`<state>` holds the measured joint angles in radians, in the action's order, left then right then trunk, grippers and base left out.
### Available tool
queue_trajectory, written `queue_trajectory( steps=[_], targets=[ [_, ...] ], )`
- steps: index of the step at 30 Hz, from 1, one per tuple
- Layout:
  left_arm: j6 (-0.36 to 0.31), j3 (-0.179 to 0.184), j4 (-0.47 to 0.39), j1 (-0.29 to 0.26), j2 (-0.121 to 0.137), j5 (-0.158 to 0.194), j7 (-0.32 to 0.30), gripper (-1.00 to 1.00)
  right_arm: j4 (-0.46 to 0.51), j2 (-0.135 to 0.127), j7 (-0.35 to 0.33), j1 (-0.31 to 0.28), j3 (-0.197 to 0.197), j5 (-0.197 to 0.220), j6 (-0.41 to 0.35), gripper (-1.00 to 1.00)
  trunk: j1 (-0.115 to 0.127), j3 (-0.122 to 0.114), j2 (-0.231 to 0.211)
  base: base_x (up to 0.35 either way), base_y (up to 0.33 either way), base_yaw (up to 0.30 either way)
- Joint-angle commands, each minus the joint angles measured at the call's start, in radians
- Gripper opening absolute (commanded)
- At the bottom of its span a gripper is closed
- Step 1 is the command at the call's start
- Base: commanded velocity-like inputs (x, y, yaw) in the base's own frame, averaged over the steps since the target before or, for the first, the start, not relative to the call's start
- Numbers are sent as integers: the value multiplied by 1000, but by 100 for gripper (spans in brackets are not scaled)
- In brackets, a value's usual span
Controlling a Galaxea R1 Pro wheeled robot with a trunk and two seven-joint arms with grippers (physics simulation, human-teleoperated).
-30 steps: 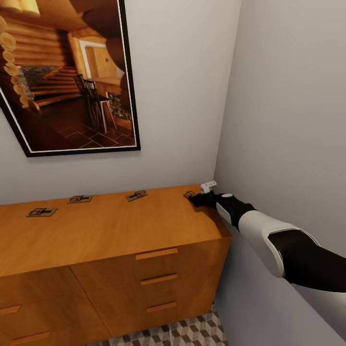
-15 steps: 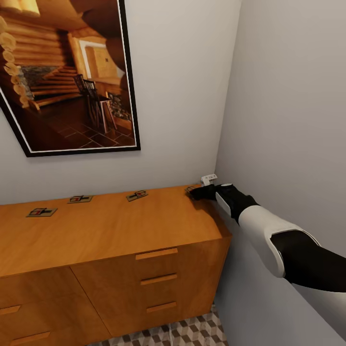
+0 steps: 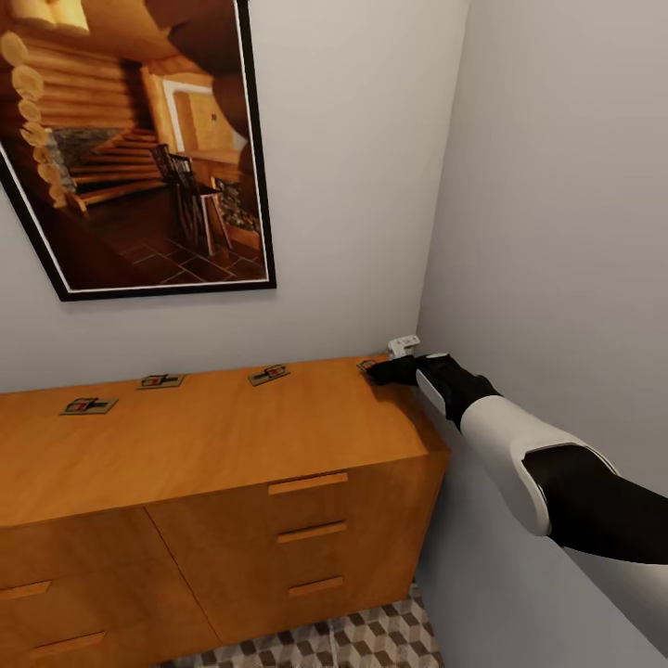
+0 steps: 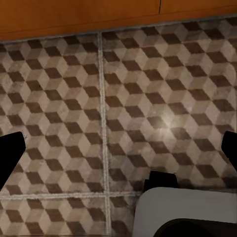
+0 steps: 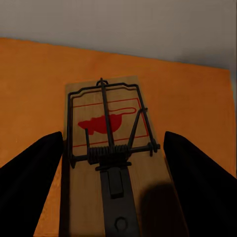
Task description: Take the four mousetraps from the cabinet in the bathroom and place them on the bathroom floor. Make sure all four end up on the same floor surface, and ensure that at least two of them are either under or directly next to the same bathroom sink.
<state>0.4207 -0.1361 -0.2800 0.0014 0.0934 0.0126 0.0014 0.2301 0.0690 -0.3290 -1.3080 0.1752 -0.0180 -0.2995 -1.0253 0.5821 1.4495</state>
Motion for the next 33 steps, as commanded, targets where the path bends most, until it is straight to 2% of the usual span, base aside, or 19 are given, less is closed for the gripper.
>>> queue_trajectory(
  steps=[1, 33],
  targets=[
    [2, 0, -1, 0, 0, 1, 0, 100, 2, 0, -2, 0, 1, -2, -7, -100, 0, 1, 1, -203, 163, 0],
    [2, 0, -1, 0, 0, 1, 0, 100, 0, -2, 0, 0, 4, -3, -10, -100, 0, 1, 1, -255, 174, 0]
  ],
)
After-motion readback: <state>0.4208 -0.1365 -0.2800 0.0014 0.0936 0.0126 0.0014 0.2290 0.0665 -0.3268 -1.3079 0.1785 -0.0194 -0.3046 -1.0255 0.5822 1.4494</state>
